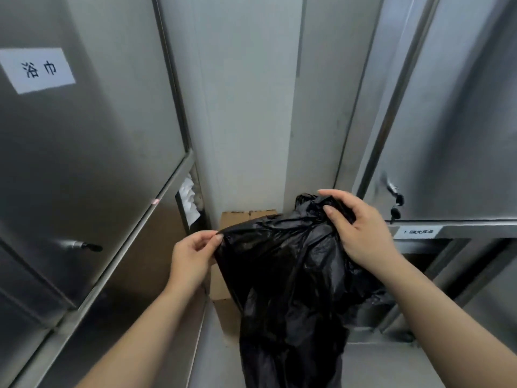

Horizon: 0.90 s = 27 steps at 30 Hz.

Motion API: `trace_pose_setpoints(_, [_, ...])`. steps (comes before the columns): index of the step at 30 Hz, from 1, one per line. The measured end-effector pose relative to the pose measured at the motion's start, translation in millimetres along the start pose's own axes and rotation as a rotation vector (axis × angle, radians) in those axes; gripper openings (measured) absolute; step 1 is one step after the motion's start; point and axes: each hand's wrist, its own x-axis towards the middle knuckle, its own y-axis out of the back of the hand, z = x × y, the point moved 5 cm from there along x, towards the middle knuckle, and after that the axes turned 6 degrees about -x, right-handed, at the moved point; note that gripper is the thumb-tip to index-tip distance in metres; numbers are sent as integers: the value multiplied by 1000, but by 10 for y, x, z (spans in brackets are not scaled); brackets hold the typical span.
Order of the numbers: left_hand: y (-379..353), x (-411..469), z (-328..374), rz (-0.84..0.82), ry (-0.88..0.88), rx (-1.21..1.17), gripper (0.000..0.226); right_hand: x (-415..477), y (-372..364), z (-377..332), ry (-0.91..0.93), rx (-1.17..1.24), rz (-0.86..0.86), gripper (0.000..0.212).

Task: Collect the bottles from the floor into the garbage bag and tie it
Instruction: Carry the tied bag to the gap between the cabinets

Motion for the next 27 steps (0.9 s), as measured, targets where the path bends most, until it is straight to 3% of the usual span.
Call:
trace_pose_setpoints(3, [-15,432,248,79,32,-250,9,352,-108,6,16,-17,53,25])
trace_pose_setpoints(10, [-280,1366,961,-70,55,-441,5,1279,-313,-114,52,-51,274,24])
trace_pose_setpoints(15, [-333,1926,1405,-159,-39,-477,14,1821,-367,-142,43,-48,402,24])
trace_pose_setpoints(18, [-223,2264,1615,-140,-134,-481,17,2166,-420,-183,30,28,433,24])
trace_pose_setpoints(21, [-152,2558,1810,-117,-210,-479,3,2524,-514,-291,60,66,446,24])
trace_pose_setpoints(27, [-190,3120,2232,-54,-340,-419,13,3218,-639,-442,122,141,463,22])
